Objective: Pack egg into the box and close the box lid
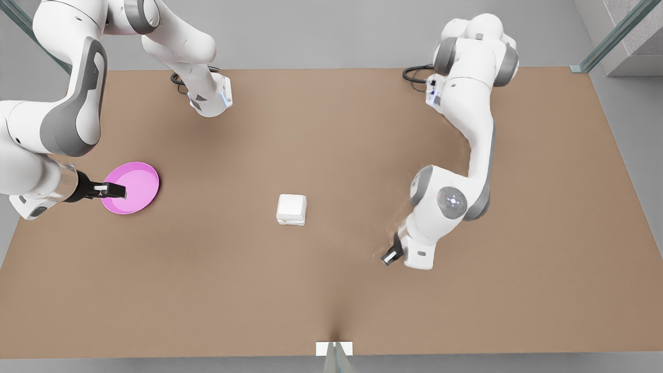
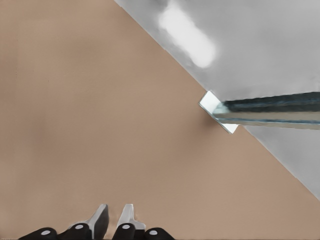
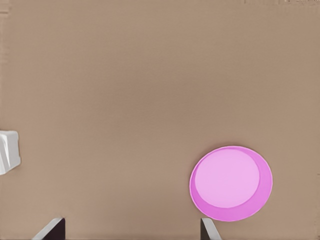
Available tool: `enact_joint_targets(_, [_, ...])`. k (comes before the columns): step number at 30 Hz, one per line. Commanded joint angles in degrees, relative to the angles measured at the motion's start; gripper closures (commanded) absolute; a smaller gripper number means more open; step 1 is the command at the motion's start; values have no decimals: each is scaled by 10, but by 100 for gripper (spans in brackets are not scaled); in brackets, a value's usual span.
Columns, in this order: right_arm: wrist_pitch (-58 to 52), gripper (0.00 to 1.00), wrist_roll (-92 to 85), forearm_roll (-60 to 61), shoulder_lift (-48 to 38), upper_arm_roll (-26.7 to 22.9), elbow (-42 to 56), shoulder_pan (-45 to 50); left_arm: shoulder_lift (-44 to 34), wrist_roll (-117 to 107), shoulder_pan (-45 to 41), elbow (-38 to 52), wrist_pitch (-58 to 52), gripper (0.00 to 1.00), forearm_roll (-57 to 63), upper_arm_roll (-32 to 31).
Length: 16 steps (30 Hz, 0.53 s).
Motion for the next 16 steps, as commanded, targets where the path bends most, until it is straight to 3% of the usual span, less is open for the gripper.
enact_joint_targets(1, [-2, 0, -63, -1, -1, 0, 0, 0, -30, 571, 50, 24, -346, 0, 90, 48])
enact_joint_targets(2, [-4, 0, -63, -1, -1, -1, 0, 0, -66, 673, 46, 24, -379, 0, 92, 100])
enact_joint_targets(3, [-4, 0, -63, -1, 0, -1, 0, 0, -132, 675, 46, 24, -428, 0, 124, 96])
enact_joint_targets(4, [-4, 0, -63, -1, -1, -1, 0, 0, -194, 673, 47, 17, -431, 0, 154, 73])
enact_joint_targets(6, [-4, 0, -62, -2, 0, -1, 0, 0, -298, 673, 121, -74, -417, 0, 207, -57])
enact_joint_targets(7, [-5, 0, -62, -13, 0, 0, 0, 2, -328, 676, 122, -127, -381, 0, 207, -62])
enact_joint_targets(16, [-11, 0, -58, -13, 0, 0, 0, 3, -345, 676, 119, -156, -368, 0, 206, -61])
